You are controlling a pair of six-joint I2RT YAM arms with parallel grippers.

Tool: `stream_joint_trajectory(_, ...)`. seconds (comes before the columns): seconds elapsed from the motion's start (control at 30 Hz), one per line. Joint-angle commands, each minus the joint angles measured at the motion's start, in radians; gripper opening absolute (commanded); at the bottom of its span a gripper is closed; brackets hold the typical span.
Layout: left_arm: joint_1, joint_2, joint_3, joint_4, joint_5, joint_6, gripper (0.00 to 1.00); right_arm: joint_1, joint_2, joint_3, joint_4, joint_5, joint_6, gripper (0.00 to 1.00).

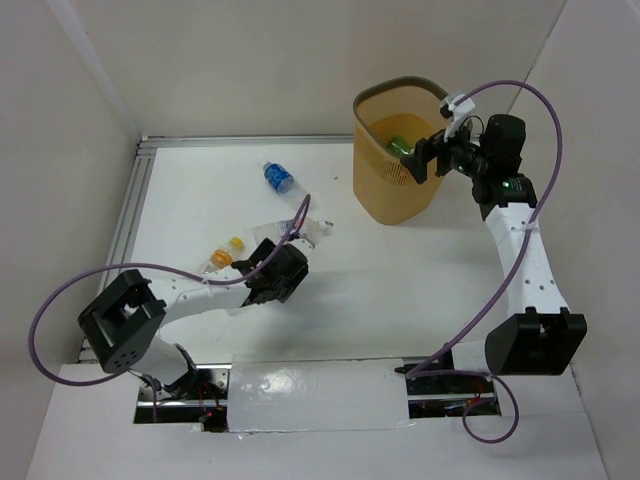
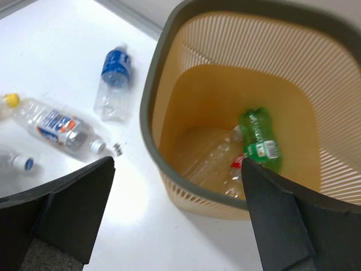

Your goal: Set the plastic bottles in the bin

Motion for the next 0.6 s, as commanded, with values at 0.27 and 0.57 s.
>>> stream_joint_trajectory(0.27,0.005,0.058,0.074,-0.033,0.167,0.024,0.58,-0.007,-0.073,-0.094,-0.096,-0.111,-0.054,1.00)
stream_joint_trajectory(0.57,-0.004,-0.113,0.222,-0.073,0.409,0.022,0.35,-0.029,-0.115,-0.151,-0.123,-0.142,-0.094,0.91)
